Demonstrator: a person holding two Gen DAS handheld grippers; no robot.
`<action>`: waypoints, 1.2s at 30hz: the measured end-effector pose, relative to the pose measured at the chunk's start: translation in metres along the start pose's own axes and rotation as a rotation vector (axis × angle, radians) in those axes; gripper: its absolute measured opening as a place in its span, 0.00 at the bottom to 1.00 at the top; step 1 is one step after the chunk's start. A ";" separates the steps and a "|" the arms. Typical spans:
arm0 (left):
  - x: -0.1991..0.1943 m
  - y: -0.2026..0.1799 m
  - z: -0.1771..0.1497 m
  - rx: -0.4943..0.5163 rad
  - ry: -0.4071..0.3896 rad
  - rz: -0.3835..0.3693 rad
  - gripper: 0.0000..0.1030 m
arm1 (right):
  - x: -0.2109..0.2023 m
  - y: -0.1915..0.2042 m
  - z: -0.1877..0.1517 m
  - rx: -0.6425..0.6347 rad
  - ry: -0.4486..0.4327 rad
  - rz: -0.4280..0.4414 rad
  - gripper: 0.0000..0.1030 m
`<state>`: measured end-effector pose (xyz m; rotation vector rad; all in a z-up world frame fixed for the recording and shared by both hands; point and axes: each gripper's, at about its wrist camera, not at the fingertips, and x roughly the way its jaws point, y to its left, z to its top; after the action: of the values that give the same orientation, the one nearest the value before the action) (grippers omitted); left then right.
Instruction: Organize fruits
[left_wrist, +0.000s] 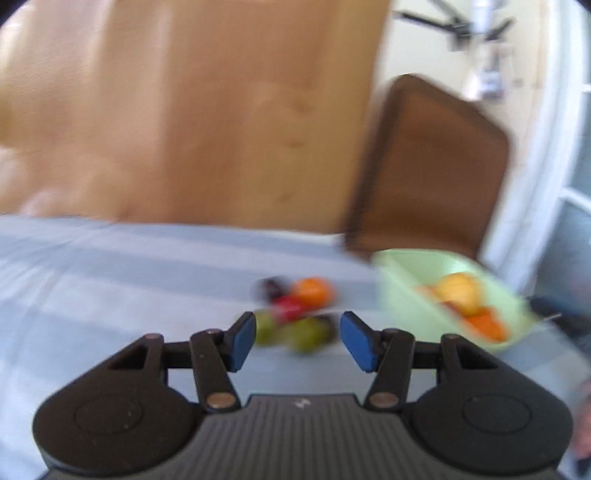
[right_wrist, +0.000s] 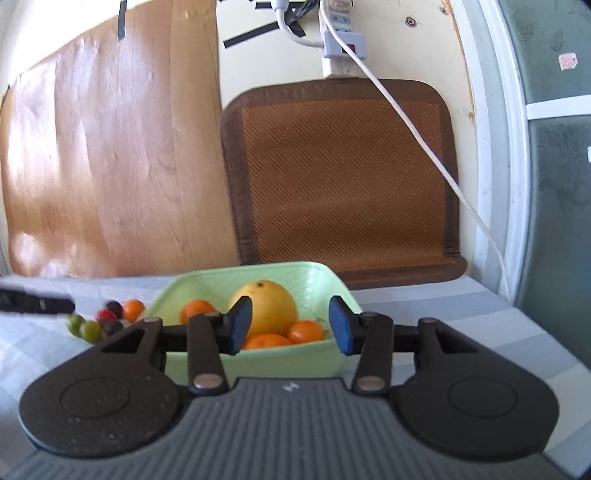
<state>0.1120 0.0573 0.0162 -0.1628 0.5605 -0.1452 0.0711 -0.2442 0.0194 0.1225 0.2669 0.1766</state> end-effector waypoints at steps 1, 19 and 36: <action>0.001 0.011 -0.002 -0.005 0.006 0.042 0.49 | 0.000 0.005 0.004 0.024 0.000 0.040 0.47; 0.037 0.053 0.009 -0.226 0.091 -0.234 0.48 | 0.069 0.145 0.000 -0.263 0.300 0.294 0.37; 0.033 0.054 0.007 -0.218 0.046 -0.232 0.50 | 0.062 0.178 -0.028 -0.585 0.209 0.141 0.28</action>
<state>0.1488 0.1044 -0.0053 -0.4378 0.6022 -0.3137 0.0946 -0.0562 0.0022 -0.4610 0.4048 0.4010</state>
